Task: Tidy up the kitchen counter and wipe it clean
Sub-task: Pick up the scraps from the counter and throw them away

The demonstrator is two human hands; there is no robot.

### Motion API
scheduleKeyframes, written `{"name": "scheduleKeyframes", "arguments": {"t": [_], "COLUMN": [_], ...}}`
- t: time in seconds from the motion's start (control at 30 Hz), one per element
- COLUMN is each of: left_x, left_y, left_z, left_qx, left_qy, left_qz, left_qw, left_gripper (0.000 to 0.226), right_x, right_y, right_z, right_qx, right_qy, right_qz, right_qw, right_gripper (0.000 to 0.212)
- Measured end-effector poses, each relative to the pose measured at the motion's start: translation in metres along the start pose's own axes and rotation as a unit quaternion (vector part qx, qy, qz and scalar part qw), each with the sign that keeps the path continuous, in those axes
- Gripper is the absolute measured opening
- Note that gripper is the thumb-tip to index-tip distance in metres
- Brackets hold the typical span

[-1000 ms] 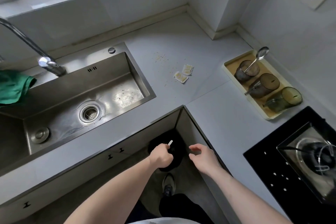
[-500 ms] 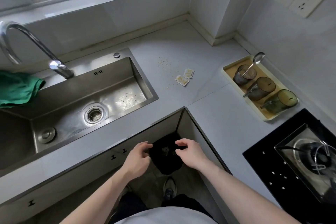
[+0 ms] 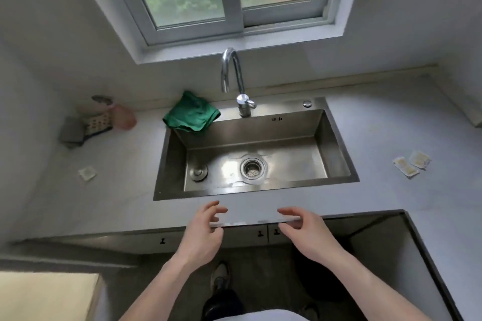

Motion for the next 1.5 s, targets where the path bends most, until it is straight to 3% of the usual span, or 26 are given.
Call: {"name": "scheduleKeyframes", "arguments": {"t": [0.33, 0.67, 0.87, 1.17, 1.33, 1.5], "left_x": [0.207, 0.334, 0.358, 0.342, 0.342, 0.326], "left_y": [0.085, 0.158, 0.194, 0.235, 0.236, 0.22], "left_z": [0.142, 0.334, 0.381, 0.402, 0.404, 0.395], "left_qx": [0.051, 0.223, 0.269, 0.21, 0.195, 0.168], "left_qy": [0.067, 0.182, 0.232, 0.285, 0.248, 0.301], "left_qz": [-0.105, -0.081, -0.055, 0.014, 0.008, 0.034], "left_qw": [0.991, 0.954, 0.933, 0.935, 0.949, 0.938], "left_gripper": [0.043, 0.057, 0.067, 0.058, 0.07, 0.082], "right_x": [-0.165, -0.279, -0.301, -0.308, -0.316, -0.33], "right_y": [0.063, 0.089, 0.103, 0.119, 0.122, 0.124], "right_z": [0.161, 0.24, 0.255, 0.259, 0.26, 0.262], "right_qx": [0.066, 0.109, 0.112, 0.105, 0.102, 0.105], "right_qy": [-0.038, -0.104, -0.138, -0.165, -0.162, -0.16], "right_qz": [0.043, 0.087, 0.104, 0.105, 0.108, 0.119], "right_qw": [0.996, 0.985, 0.979, 0.975, 0.975, 0.974], "right_gripper": [0.032, 0.036, 0.035, 0.035, 0.035, 0.034]}}
Point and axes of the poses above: each hand's wrist, its own y-axis towards the middle knuckle, its own x-axis out of the back of the hand, z = x × y, the point moved 8 cm from there along y, towards the middle knuckle, and after that the axes turned 6 degrees about -z, right-handed, at the moved point
